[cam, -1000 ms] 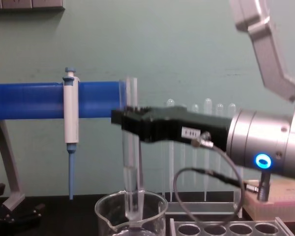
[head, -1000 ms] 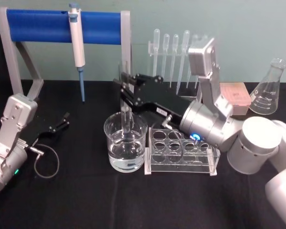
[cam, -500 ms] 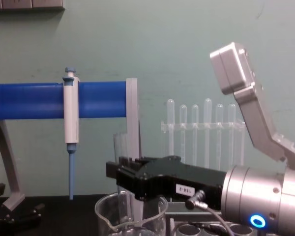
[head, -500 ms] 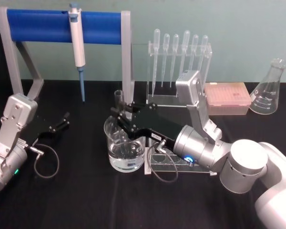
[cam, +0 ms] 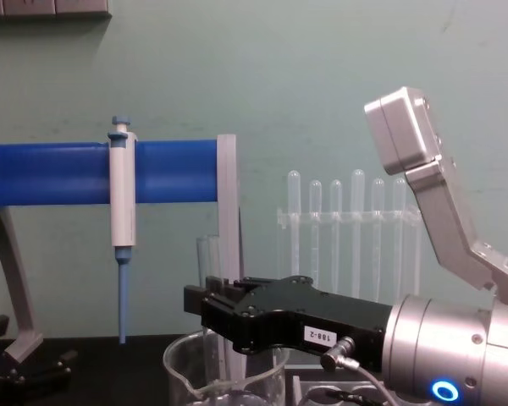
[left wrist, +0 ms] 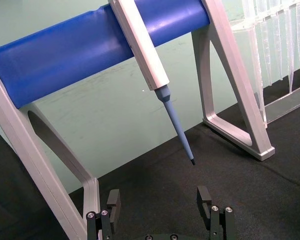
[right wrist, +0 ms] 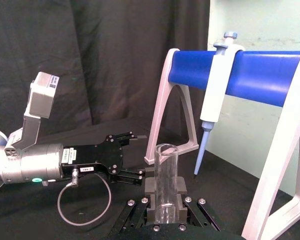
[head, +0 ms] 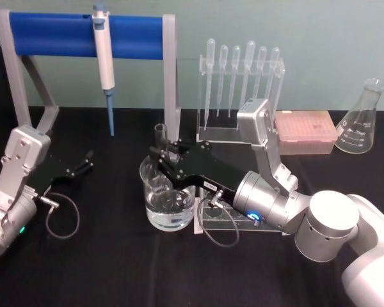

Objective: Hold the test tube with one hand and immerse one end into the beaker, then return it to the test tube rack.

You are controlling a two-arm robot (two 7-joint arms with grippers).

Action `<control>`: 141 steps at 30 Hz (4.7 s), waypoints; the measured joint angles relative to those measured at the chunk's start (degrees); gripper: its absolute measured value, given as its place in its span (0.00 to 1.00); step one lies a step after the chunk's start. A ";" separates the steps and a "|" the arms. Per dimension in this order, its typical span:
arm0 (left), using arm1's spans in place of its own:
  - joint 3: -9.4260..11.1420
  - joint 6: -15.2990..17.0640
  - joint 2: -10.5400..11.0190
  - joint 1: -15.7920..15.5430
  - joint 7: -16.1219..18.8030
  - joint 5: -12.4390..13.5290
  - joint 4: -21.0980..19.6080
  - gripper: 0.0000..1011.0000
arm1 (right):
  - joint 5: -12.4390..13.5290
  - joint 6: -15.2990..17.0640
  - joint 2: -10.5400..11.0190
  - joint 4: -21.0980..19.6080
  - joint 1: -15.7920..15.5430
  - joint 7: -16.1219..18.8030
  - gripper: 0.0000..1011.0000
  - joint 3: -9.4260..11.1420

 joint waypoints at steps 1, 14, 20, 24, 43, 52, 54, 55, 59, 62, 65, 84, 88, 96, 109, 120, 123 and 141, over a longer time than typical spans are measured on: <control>0.00 0.00 0.00 0.00 0.00 0.00 0.00 0.99 | 0.00 0.01 0.00 -0.01 0.00 0.00 0.22 0.00; 0.00 0.00 0.00 -0.01 0.00 0.00 0.00 0.99 | 0.02 0.18 0.06 -0.14 0.06 -0.02 0.22 -0.02; 0.00 0.00 0.00 0.00 0.00 0.00 0.00 0.99 | 0.02 0.22 0.08 -0.19 0.10 -0.03 0.22 -0.02; 0.00 0.00 0.00 0.00 0.00 0.00 0.00 0.99 | 0.02 0.24 0.08 -0.21 0.10 -0.05 0.22 -0.02; 0.00 0.00 0.00 0.00 0.00 0.00 0.00 0.99 | 0.03 0.27 0.08 -0.22 0.10 -0.13 0.22 -0.02; 0.00 0.00 0.00 0.00 0.00 0.00 0.00 0.99 | 0.02 0.26 0.08 -0.21 0.10 -0.13 0.22 -0.02; 0.00 0.00 0.00 0.00 0.00 0.00 0.01 0.99 | 0.02 0.26 0.08 -0.21 0.10 -0.13 0.22 -0.03; 0.00 0.00 0.00 0.00 0.00 0.00 0.00 0.99 | 0.02 0.26 0.08 -0.21 0.10 -0.13 0.22 -0.02; 0.00 0.00 0.00 0.00 0.00 0.00 0.00 0.99 | 0.02 0.26 0.08 -0.21 0.10 -0.13 0.22 -0.02; 0.00 0.00 0.00 0.00 0.00 0.00 0.00 0.99 | 0.03 0.26 0.08 -0.22 0.10 -0.13 0.22 -0.02; 0.00 0.00 0.00 0.00 0.00 0.00 0.00 0.99 | 0.02 0.26 0.08 -0.21 0.10 -0.13 0.22 -0.02; 0.00 0.00 0.00 0.00 0.00 0.00 0.00 0.99 | 0.02 0.26 0.08 -0.21 0.10 -0.13 0.22 -0.02; 0.00 0.00 0.00 0.00 0.00 0.00 0.00 0.99 | 0.02 0.26 0.08 -0.22 0.10 -0.13 0.22 -0.02; 0.00 0.00 0.00 0.00 0.00 0.00 0.00 0.99 | 0.02 0.26 0.08 -0.21 0.10 -0.13 0.22 -0.03; 0.00 0.00 0.00 0.00 0.00 0.00 0.00 0.99 | 0.02 0.26 0.08 -0.21 0.10 -0.13 0.22 -0.02; 0.00 0.00 0.00 0.00 0.00 0.00 0.00 0.99 | 0.02 0.26 0.08 -0.21 0.10 -0.13 0.22 -0.02; 0.00 0.00 0.00 0.00 0.00 0.00 0.00 0.99 | 0.02 0.26 0.08 -0.21 0.10 -0.13 0.22 -0.02; 0.00 0.00 0.00 0.00 0.00 0.00 0.00 0.99 | 0.02 0.26 0.08 -0.21 0.10 -0.13 0.22 -0.02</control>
